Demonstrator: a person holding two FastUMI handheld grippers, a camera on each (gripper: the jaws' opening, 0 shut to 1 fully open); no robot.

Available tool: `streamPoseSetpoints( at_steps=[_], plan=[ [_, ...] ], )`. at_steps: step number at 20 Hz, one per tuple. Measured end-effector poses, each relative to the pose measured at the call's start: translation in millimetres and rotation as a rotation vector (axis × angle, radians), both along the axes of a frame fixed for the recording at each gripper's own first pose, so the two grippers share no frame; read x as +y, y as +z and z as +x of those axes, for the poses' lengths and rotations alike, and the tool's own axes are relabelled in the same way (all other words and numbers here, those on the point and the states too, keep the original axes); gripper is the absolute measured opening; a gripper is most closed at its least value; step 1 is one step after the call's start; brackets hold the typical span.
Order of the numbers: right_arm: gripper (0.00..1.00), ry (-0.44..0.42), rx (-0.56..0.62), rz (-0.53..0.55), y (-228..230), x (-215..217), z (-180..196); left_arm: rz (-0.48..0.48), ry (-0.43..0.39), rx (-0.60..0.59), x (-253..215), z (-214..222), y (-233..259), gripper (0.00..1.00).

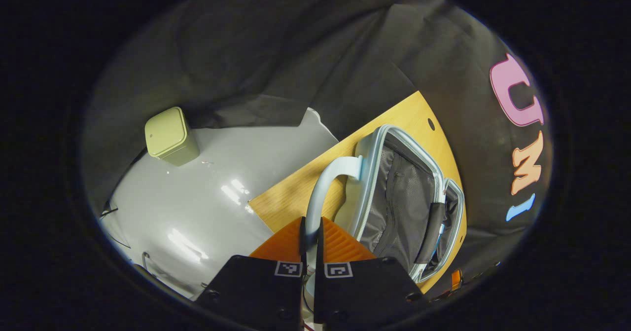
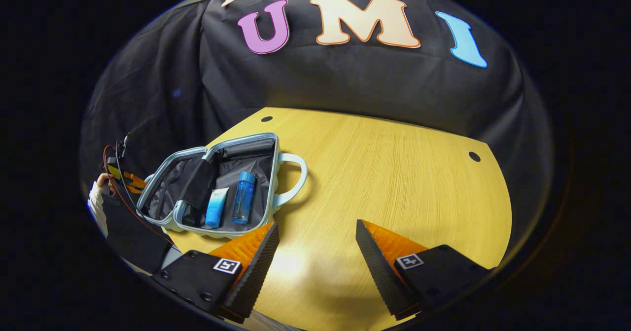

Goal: First open the suitcase, pack the skin care products into it, and then close the suitcase.

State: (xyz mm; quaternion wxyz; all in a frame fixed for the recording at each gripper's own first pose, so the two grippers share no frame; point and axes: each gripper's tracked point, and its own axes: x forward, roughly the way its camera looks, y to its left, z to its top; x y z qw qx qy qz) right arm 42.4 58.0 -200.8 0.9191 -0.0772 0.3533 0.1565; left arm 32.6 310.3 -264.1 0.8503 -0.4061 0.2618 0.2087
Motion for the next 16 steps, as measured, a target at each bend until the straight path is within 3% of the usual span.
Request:
streamPoseSetpoints(
  at_steps=[8,9,10,16],
  plan=[
    [0.98,0.009,-0.014,0.025,0,4,-2,0.094,-0.037,-0.074,-20,-12,81,0.01],
    [0.94,0.006,-0.018,0.033,1,4,-3,0.125,-0.050,-0.082,-23,-13,91,0.00],
    [0.98,0.003,-0.025,0.043,3,4,-2,0.146,-0.062,-0.085,-27,-14,100,0.00],
    [0.98,-0.016,-0.063,0.100,11,-5,-1,0.223,-0.072,-0.084,-58,-19,147,0.00]
  ],
)
